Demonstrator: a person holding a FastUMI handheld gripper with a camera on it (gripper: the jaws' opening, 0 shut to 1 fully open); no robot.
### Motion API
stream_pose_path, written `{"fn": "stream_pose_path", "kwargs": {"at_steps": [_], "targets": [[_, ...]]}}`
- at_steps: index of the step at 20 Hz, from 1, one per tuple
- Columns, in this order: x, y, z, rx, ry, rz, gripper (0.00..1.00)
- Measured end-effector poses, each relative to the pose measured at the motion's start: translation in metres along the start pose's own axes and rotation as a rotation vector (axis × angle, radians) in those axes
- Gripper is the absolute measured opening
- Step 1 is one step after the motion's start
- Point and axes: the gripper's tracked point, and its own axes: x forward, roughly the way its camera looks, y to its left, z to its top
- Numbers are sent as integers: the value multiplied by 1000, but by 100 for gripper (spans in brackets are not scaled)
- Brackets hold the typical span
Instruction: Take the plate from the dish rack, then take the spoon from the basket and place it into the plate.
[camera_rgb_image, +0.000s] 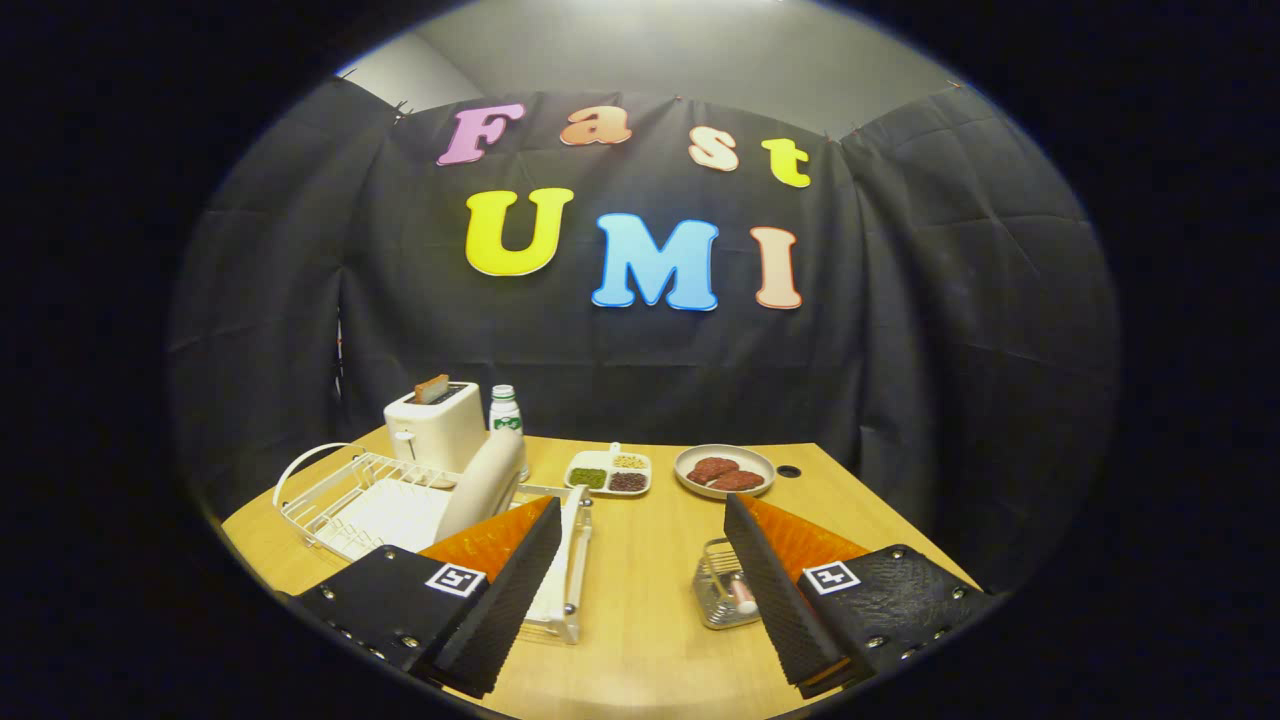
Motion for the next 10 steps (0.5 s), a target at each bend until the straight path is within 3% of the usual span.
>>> {"fn": "stream_pose_path", "kwargs": {"at_steps": [5,10], "targets": [[31,66,-8,33,58,49,100],[66,99,-15,63,114,23,96]]}}
